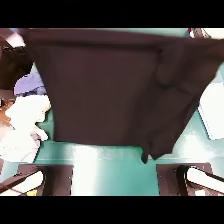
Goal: Fold the shirts.
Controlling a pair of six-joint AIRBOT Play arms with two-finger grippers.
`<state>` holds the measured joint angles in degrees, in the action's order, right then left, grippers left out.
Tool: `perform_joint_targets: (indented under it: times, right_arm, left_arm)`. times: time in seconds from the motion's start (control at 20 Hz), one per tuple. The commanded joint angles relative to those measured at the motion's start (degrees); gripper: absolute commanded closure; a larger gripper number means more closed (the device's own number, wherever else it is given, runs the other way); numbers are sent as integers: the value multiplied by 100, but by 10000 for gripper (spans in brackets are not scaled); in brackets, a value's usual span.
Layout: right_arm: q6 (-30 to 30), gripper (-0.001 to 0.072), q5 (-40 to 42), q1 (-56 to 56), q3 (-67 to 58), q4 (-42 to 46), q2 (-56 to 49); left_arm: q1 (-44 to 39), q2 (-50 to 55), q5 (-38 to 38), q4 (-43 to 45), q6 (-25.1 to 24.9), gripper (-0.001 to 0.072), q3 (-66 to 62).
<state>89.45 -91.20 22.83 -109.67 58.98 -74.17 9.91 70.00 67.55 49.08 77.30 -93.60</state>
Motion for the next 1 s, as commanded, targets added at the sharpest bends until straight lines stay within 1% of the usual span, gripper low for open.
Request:
perform_joint_targets:
  times: [0.0, 0.15, 0.25, 0.35, 0.45, 0.5, 0.6, 0.8, 0.9, 0.95]
  right_arm:
    - [42, 692, 446, -588, 634, -26, -1126]
    - [20, 692, 1860, -839, 1038, -35, -1725]
    - [-59, 692, 2651, -973, 1086, -28, -1952]
    - [-238, 691, 3351, -1093, 1084, -22, -2011]
    - [-299, 692, 3821, -1187, 1082, 254, -2006]
    - [-302, 692, 3849, -1246, 1084, 470, -2009]
    - [-315, 692, 3670, -1342, 1086, 1001, -2009]
    - [-446, 692, 2702, -1589, 1196, 1906, -2002]
    - [-446, 692, 2396, -1628, 1506, 1917, -2002]
    - [-442, 692, 2337, -1631, 1714, 1906, -2002]
  left_arm:
    - [-219, 1215, -247, -48, -70, 685, 424]
    - [-219, 1801, -1189, -87, -109, 685, 424]
    - [-219, 1912, -1790, -116, -402, 685, 424]
    - [-219, 1928, -2350, -103, -437, 684, 426]
    - [-219, 1952, -2531, -98, -710, 685, 426]
    - [-219, 1996, -2474, -94, -876, 685, 426]
    - [-219, 2116, -2260, 120, -887, 685, 426]
    - [-219, 2358, -1290, 929, -874, 685, 426]
    - [-219, 2468, -922, 1220, -874, 685, 446]
    - [-219, 2487, -807, 1228, -874, 685, 511]
